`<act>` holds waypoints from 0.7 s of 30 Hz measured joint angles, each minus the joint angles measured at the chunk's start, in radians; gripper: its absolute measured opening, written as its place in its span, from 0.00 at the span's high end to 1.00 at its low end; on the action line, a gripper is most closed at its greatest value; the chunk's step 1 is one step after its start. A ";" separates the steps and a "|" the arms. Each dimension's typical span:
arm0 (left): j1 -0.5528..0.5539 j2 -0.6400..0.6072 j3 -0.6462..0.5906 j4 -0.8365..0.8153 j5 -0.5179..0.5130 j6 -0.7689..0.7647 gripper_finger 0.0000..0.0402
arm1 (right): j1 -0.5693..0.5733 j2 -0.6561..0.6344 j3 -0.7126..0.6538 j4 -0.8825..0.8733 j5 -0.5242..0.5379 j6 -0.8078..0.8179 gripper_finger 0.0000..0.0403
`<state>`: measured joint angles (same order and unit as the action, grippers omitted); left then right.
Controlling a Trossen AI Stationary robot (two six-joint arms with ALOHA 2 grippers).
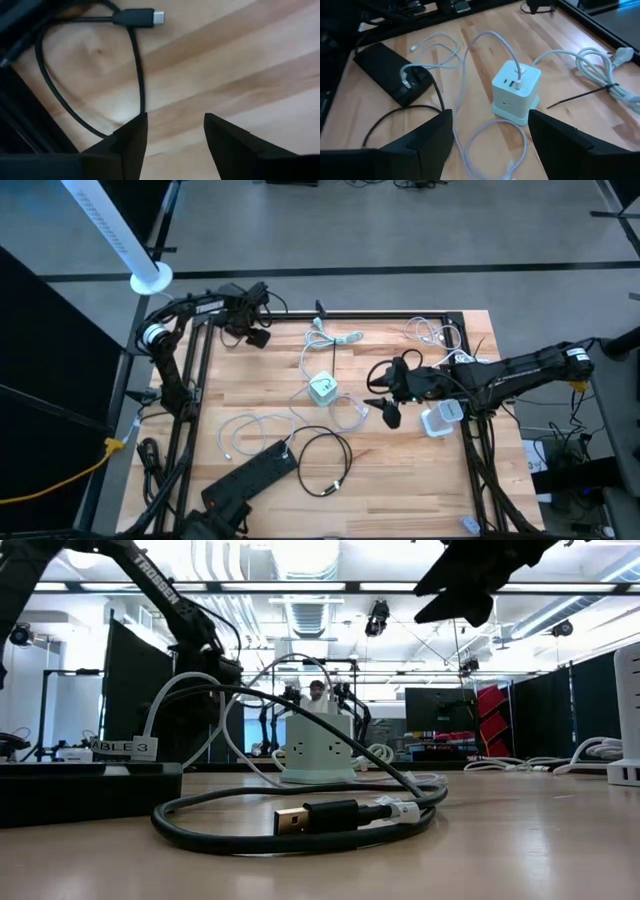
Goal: Insert USB
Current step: Insert the black charger cable into the light green outlet extension
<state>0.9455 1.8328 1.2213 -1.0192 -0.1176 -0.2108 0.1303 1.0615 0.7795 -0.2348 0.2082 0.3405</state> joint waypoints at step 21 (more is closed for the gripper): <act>0.094 0.009 -0.131 0.042 -0.068 0.208 0.50 | -0.016 0.000 0.000 0.001 0.012 0.175 0.44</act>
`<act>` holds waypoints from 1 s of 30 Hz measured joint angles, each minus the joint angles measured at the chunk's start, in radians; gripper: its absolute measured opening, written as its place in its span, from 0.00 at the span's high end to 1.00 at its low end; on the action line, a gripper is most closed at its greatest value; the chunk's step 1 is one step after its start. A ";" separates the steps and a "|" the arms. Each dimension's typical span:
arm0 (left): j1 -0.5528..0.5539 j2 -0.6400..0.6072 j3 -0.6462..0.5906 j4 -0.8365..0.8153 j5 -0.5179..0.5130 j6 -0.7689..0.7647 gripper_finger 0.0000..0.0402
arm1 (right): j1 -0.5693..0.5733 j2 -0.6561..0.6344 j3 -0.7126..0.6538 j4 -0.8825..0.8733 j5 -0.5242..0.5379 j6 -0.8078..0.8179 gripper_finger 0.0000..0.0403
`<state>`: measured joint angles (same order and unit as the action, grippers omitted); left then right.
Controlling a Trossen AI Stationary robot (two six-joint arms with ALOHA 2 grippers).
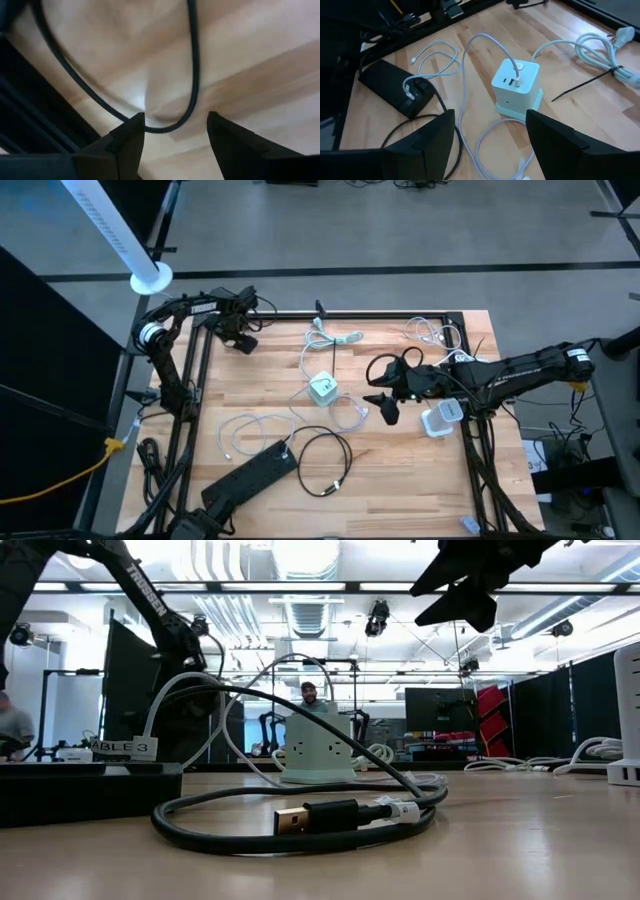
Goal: Insert USB
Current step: Insert the black charger cable into the light green outlet extension
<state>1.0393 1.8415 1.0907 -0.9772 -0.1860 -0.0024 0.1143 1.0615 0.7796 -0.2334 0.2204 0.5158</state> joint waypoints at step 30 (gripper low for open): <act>-0.154 -0.543 -0.199 0.511 0.877 -0.379 1.00 | -0.010 0.027 0.121 0.044 0.113 -0.169 0.57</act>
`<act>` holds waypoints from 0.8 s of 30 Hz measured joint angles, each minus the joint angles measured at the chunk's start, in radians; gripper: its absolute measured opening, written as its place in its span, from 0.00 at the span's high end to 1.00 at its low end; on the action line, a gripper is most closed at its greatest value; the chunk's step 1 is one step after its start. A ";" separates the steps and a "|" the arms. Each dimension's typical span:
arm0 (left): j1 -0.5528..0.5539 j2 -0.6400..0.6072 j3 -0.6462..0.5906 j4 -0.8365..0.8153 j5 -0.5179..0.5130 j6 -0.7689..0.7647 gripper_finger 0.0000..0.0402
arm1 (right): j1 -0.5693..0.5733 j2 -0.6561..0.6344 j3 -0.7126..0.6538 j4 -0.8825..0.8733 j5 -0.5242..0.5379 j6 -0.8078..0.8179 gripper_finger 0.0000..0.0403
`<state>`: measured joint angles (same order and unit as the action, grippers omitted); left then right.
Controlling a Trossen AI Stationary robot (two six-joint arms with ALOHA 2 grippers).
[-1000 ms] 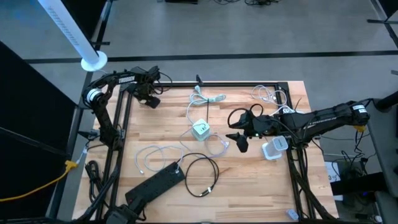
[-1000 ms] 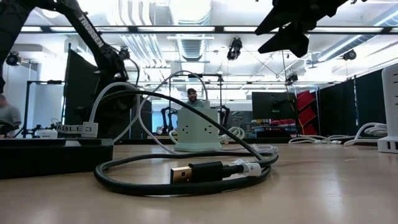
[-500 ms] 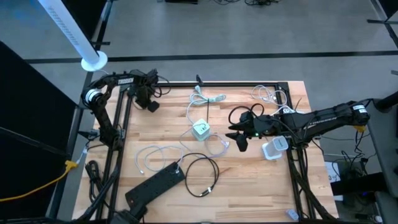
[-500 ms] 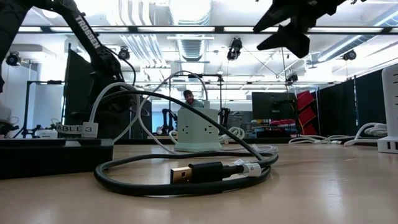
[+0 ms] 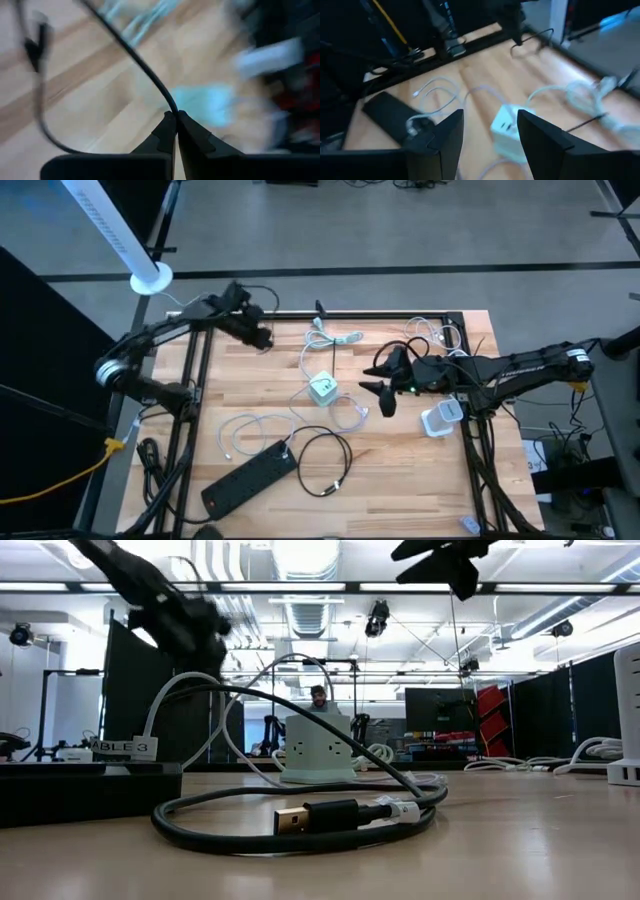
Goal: Insert USB
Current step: Insert the black charger cable into the light green outlet extension
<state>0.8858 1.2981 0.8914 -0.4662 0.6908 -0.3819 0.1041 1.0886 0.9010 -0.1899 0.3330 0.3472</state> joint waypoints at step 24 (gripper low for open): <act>-0.519 -0.283 -0.250 0.994 0.024 -0.557 1.00 | -0.238 0.406 0.403 -0.027 -0.400 -0.322 0.52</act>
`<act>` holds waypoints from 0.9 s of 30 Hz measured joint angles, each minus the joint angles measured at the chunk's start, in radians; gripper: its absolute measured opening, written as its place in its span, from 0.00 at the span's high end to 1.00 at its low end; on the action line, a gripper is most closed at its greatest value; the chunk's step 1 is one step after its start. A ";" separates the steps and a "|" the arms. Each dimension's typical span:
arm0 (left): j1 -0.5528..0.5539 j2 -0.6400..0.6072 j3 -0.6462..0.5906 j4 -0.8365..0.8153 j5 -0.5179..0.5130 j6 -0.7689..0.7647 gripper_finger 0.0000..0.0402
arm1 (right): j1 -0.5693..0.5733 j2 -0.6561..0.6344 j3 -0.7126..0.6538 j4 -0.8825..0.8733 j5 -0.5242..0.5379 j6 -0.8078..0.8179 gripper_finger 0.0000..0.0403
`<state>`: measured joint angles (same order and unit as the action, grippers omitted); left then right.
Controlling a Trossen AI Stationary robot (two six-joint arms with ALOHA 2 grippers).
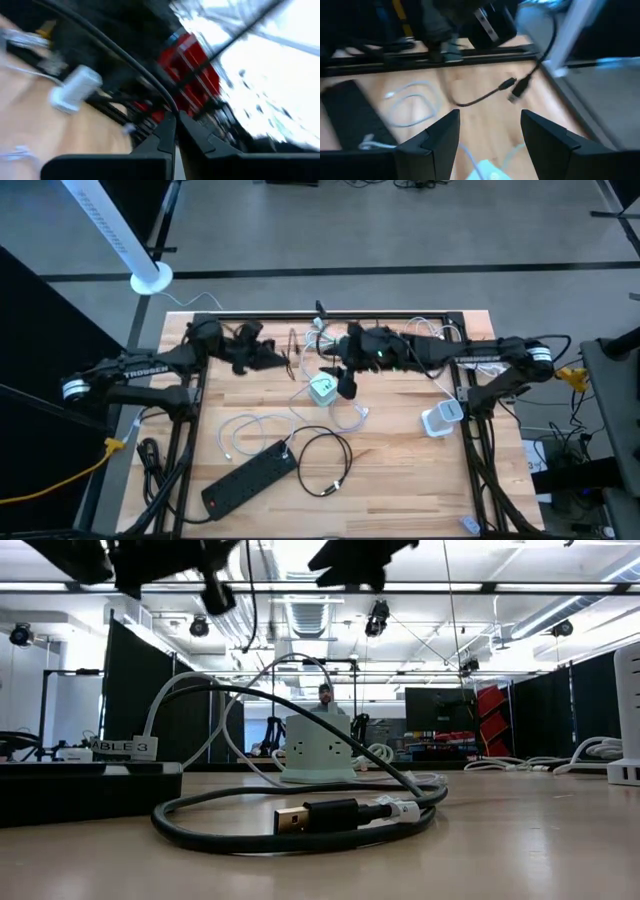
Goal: Insert USB
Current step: Insert the black charger cable into the light green outlet extension
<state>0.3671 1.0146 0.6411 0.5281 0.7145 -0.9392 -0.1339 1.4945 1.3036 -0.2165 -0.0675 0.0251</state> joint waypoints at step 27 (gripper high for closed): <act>-0.096 0.032 0.117 -0.006 -0.035 0.093 1.00 | -0.057 -0.021 0.001 0.022 -0.292 0.132 0.52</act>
<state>0.2714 1.0462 0.7586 0.5220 0.6796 -0.8466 -0.1906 1.4738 1.3048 -0.1945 -0.3599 0.1571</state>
